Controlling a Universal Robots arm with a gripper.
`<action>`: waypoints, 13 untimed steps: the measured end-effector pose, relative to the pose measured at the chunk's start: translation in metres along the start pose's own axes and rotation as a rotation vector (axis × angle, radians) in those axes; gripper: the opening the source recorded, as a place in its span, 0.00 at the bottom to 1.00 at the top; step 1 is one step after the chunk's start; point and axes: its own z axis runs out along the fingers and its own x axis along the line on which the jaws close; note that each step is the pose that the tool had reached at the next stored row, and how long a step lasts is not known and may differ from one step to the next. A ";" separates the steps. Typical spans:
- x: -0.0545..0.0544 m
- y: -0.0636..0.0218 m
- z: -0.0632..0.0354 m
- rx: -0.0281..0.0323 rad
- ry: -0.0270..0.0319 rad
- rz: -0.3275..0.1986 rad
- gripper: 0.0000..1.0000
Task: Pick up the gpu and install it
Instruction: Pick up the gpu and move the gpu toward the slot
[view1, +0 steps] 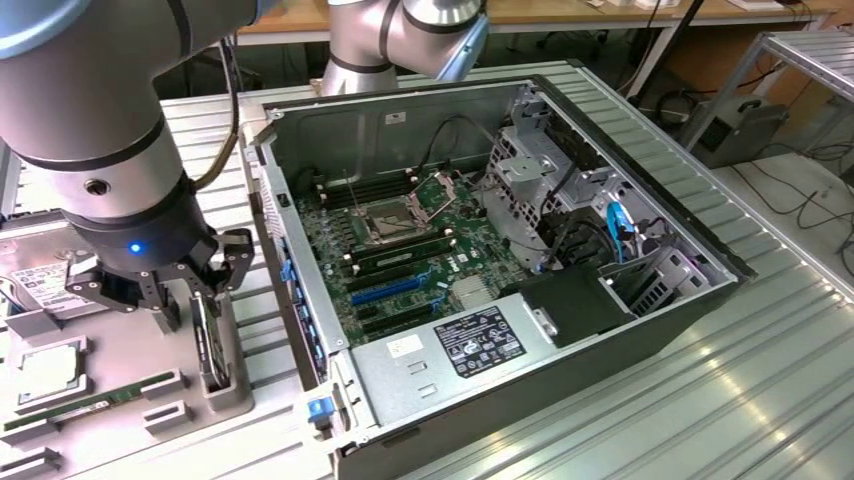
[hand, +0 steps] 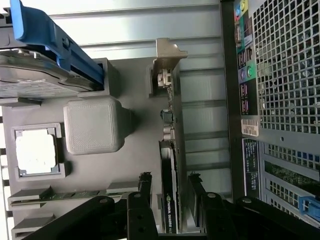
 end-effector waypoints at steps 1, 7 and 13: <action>0.000 -0.0001 0.0019 -0.0004 0.0000 0.000 0.42; 0.000 0.0025 0.0119 -0.0038 0.0002 0.003 0.42; 0.000 0.0059 0.0180 -0.0051 -0.0004 0.023 0.42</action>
